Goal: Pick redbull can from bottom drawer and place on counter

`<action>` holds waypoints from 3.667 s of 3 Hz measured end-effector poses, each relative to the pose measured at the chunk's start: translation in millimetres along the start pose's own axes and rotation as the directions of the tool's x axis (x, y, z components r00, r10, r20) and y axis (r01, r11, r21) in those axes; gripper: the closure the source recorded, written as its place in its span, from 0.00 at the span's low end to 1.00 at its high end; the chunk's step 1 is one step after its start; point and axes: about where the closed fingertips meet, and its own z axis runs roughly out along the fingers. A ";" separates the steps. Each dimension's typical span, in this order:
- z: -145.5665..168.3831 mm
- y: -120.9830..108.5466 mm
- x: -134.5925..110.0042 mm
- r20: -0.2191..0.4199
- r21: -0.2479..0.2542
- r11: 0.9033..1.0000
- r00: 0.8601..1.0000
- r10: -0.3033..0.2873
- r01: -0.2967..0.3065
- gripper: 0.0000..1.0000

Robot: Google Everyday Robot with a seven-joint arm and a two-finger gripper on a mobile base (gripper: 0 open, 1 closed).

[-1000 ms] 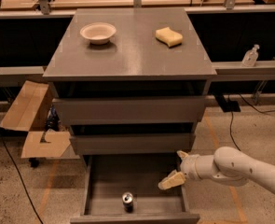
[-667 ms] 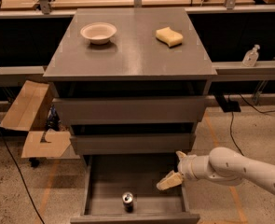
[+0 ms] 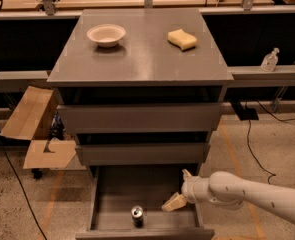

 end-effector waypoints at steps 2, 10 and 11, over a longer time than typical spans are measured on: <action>68.1 31.9 29.9 -0.023 -0.050 0.999 1.000 -0.011 0.010 0.00; 216.6 85.3 36.6 0.042 -0.168 0.982 0.994 0.100 -0.091 0.42; 221.9 85.2 44.5 0.034 -0.164 0.980 0.992 0.121 -0.114 0.64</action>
Offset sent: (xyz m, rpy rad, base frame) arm -0.0215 0.0640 -0.1074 0.0092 0.0690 0.0640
